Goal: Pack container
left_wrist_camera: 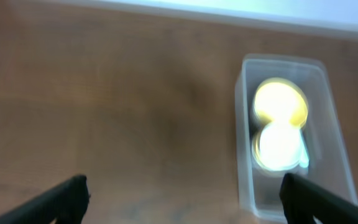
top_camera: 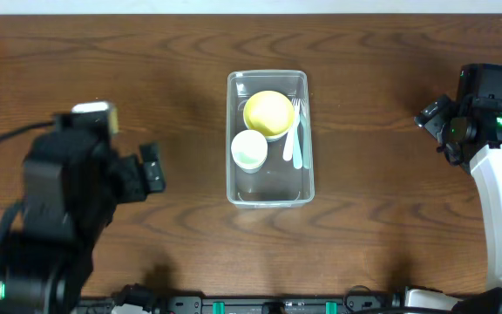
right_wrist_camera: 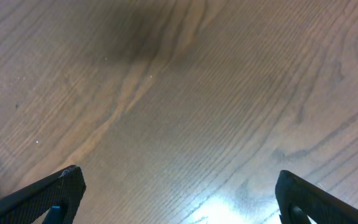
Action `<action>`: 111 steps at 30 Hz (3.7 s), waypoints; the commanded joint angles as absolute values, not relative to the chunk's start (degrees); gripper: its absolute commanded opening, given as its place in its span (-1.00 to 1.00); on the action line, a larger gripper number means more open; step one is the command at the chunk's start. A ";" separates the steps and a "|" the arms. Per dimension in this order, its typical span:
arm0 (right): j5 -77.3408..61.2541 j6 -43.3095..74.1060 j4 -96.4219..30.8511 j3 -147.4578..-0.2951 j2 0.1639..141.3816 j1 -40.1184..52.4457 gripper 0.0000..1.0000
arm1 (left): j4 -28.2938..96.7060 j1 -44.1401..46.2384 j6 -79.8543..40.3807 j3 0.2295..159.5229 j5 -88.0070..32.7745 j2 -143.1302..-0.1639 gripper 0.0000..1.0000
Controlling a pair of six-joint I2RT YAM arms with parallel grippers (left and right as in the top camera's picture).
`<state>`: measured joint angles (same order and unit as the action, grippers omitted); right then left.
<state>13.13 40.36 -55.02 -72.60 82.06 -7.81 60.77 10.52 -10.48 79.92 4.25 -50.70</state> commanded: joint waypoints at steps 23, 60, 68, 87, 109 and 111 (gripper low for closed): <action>14.11 41.10 -55.09 -73.32 82.02 -7.90 0.98 | 10.76 2.81 -9.74 17.47 -12.45 -3.22 0.96; 14.11 41.10 -55.09 -73.32 82.02 -7.90 0.99 | 7.38 2.96 -3.68 2.13 -9.74 -0.23 0.96; 14.11 41.10 -55.09 -73.32 82.02 -7.90 0.98 | 7.38 2.96 -3.66 2.13 -9.74 -0.23 0.96; 17.54 38.87 -60.88 -72.62 73.19 -4.86 0.99 | 7.38 2.96 -3.66 2.13 -9.74 -0.23 0.96; 5.78 13.04 -20.69 -26.94 14.96 2.33 0.98 | 7.38 2.96 -3.66 2.13 -9.74 -0.23 0.96; 4.16 12.73 -17.72 -22.13 11.35 2.33 0.98 | 7.38 2.96 -3.68 2.13 -9.74 -0.23 0.96</action>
